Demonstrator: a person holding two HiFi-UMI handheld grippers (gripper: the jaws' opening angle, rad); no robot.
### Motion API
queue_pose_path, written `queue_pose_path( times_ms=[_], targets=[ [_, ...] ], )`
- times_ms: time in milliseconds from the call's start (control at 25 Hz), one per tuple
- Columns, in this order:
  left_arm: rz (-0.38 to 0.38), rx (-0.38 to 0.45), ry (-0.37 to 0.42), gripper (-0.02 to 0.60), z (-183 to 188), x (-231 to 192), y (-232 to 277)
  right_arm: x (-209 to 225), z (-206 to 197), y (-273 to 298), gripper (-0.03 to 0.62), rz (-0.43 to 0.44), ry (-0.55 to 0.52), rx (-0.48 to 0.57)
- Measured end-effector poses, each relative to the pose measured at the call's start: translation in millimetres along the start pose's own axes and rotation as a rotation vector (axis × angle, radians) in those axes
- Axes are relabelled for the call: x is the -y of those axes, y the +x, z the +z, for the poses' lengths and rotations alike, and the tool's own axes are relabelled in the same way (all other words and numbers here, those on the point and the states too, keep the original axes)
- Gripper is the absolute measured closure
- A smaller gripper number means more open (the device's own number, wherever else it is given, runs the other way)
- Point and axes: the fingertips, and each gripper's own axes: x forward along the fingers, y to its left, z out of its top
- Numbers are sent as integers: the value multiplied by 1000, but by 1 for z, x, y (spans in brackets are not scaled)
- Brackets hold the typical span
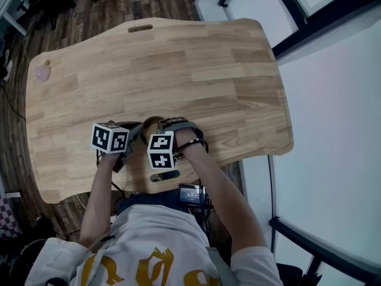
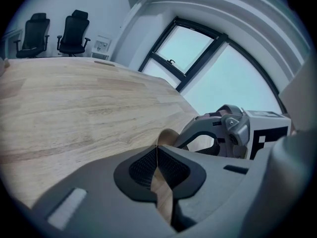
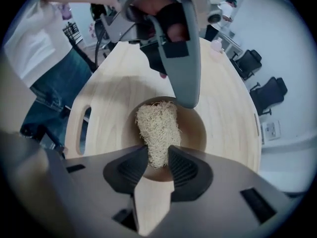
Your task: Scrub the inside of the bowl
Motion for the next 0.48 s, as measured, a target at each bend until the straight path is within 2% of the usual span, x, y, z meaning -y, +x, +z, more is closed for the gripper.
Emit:
queue_pose_path(
  times_ms=[80, 120, 280, 360, 480],
  targets=[
    [14, 1, -6, 574, -2, -5, 1, 1, 2, 0, 465, 11, 30, 11],
    [26, 1, -13, 574, -4, -8, 1, 0, 4, -2, 465, 43, 103, 38],
    [34, 16, -73, 574, -13, -22, -1, 2, 9, -24, 464, 205, 516, 235],
    [33, 29, -91, 574, -14, -25, -5, 8, 4, -39, 464, 232, 664, 331],
    [43, 64, -100, 574, -11, -29, -9, 18, 3, -55, 464, 222, 806, 476]
  ],
)
